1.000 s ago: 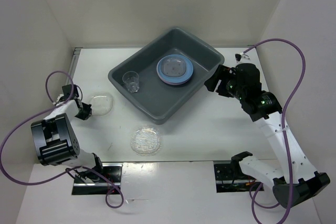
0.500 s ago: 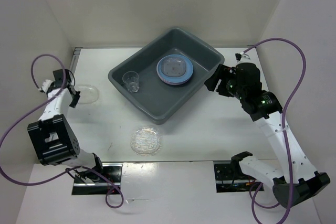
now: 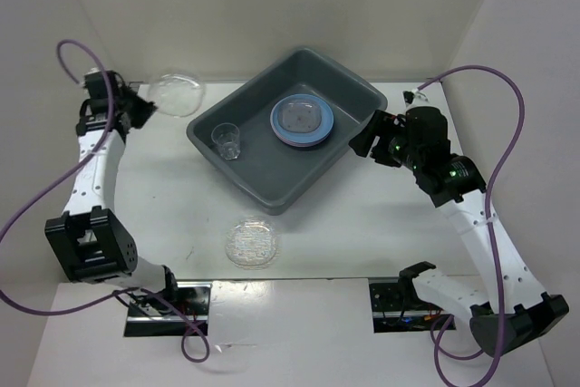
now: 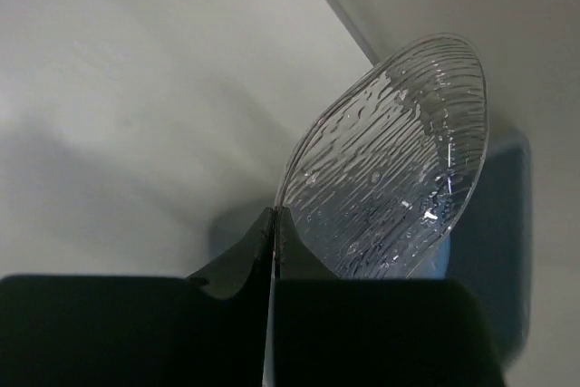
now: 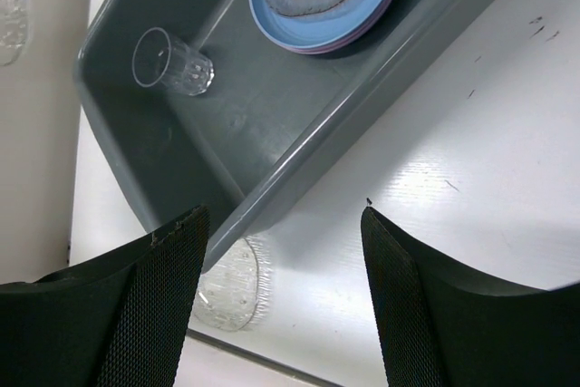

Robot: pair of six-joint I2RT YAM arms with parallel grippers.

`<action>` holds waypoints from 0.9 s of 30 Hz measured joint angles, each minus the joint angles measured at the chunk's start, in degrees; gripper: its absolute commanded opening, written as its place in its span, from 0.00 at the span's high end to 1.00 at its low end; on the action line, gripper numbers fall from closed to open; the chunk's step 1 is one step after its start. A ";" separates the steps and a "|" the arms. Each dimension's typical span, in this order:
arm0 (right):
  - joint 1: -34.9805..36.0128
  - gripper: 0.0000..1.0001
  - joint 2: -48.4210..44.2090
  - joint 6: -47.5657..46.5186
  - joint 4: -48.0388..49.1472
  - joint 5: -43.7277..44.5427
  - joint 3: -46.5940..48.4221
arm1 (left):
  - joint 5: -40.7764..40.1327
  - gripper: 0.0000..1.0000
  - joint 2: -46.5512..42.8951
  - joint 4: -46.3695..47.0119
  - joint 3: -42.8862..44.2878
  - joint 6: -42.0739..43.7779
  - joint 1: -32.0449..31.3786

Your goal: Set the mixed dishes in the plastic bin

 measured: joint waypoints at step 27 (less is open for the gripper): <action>0.00 0.27 -6.54 8.83 -1.38 -2.40 -3.48 | 7.23 1.00 33.05 13.81 14.12 -6.71 -31.04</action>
